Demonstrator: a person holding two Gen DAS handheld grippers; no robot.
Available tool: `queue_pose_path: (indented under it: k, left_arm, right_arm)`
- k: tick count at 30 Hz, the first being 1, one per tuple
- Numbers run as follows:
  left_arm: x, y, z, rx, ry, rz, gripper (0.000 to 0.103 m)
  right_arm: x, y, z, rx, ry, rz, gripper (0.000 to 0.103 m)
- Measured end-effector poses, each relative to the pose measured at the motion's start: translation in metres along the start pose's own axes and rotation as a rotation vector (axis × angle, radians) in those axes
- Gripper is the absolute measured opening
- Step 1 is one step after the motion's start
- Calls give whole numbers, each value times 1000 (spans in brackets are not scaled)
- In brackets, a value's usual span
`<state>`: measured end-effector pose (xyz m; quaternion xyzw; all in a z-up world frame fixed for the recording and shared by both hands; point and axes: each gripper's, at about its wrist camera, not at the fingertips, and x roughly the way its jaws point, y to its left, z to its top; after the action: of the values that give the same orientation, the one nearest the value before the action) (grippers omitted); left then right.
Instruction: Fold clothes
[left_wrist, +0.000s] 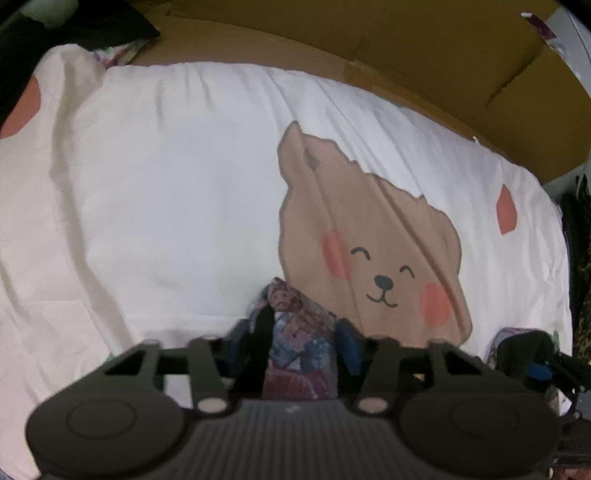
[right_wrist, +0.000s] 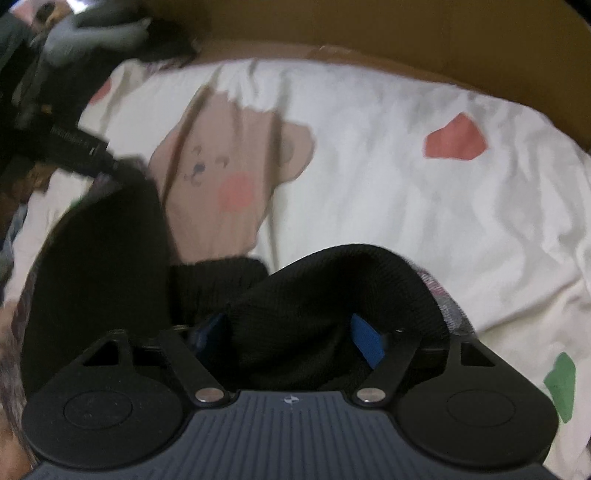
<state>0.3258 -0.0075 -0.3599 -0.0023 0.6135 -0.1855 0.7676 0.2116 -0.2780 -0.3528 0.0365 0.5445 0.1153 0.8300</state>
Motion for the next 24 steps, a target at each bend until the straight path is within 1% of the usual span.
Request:
queue_pose_path:
  k: [2,3,4,5,8,13,17,24]
  left_arm:
    - [-1,0,-1,-4,-5,-6,30]
    - [-4,0,-3,-3,-10,-18,26]
    - [-8,1,-4,-1,-18,-29,23]
    - [-12,1,-6,-4,-29,-44,21]
    - [-30,4,-11,-25,-58,-96,17]
    - [-62,6,-20,-43,-96,-162,14]
    - [-81,9,-29,-64,-116,-201,13]
    - [-91,20,-53,-83,-89,-191,12]
  right_arm:
    - [-3,1,-1,-11,-8,9,46]
    - [-5,1,-1,-14,-15,12,41]
    - [-7,1,-2,-16,-22,16,31]
    - [-11,0,-1,-12,-33,10,24]
    - [-24,-7,-1,16,-63,-1,15]
    - [-44,-13,1,34,-109,-38,13]
    - [-64,-22,7,61,-157,-61,12]
    - [-102,-46,12,113,-234,-103,12]
